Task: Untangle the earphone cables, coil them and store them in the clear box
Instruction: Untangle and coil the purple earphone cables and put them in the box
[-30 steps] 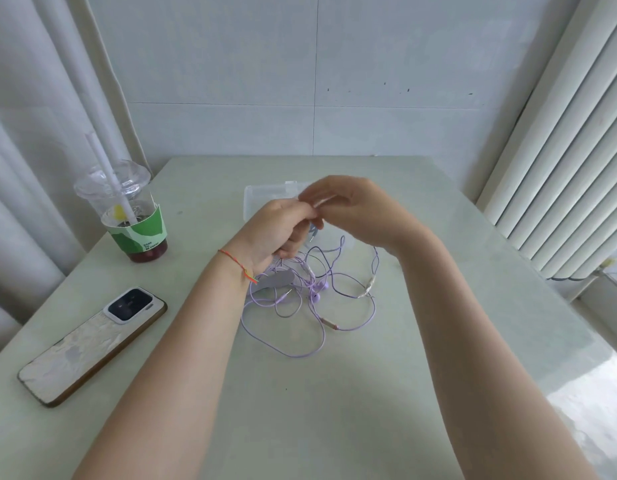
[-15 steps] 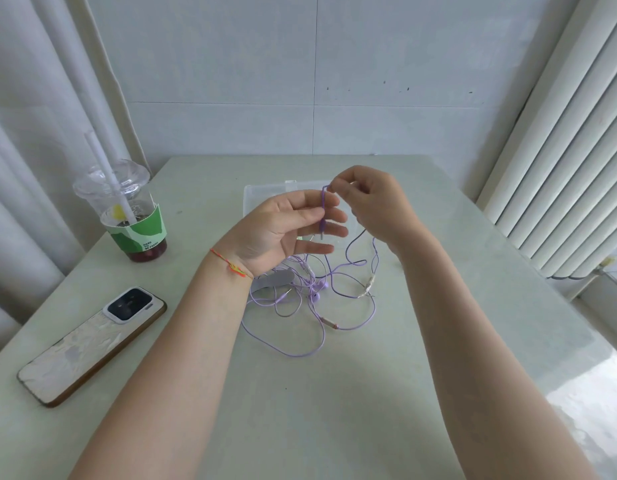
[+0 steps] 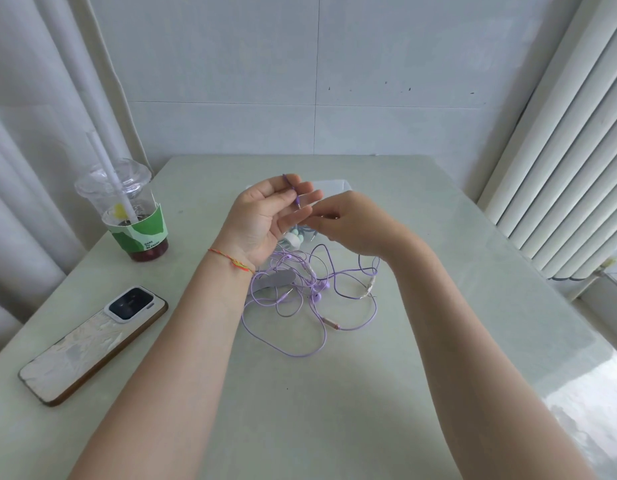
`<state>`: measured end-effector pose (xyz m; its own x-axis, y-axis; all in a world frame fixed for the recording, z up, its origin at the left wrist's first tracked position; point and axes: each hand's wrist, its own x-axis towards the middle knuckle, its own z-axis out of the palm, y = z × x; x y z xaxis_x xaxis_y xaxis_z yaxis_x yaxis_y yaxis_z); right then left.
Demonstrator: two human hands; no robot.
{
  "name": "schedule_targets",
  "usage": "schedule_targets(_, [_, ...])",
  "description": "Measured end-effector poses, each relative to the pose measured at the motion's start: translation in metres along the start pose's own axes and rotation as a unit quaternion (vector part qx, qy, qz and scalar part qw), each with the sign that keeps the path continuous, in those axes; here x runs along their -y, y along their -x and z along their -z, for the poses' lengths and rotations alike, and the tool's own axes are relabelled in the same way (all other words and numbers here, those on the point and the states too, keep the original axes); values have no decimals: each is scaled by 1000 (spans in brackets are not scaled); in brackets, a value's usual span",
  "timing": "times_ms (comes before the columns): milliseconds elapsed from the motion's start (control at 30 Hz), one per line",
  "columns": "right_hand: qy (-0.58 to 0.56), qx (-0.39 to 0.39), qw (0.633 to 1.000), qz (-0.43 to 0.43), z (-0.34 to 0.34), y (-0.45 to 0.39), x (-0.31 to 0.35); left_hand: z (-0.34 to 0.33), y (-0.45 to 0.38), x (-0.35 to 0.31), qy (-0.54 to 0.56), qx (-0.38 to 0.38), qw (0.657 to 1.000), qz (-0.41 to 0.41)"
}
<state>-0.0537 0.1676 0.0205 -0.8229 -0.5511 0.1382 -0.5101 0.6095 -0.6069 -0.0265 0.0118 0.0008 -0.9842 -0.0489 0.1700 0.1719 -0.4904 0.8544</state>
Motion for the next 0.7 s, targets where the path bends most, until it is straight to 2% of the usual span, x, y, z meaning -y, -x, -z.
schedule_targets(167, [41, 20, 999, -11, 4, 3, 2, 1, 0, 4, -15, -9, 1000, 11])
schedule_targets(333, [79, 41, 995, -34, 2, 4, 2, 2, 0, 1, 53, 2, 998, 19])
schedule_targets(500, [78, -36, 994, -65, 3, -1, -5, 1, 1, -4, 57, 4, 996, 71])
schedule_targets(700, [92, -45, 990, -95, 6, -1, -8, -2, 6, -11, 98, 15, 988, 119])
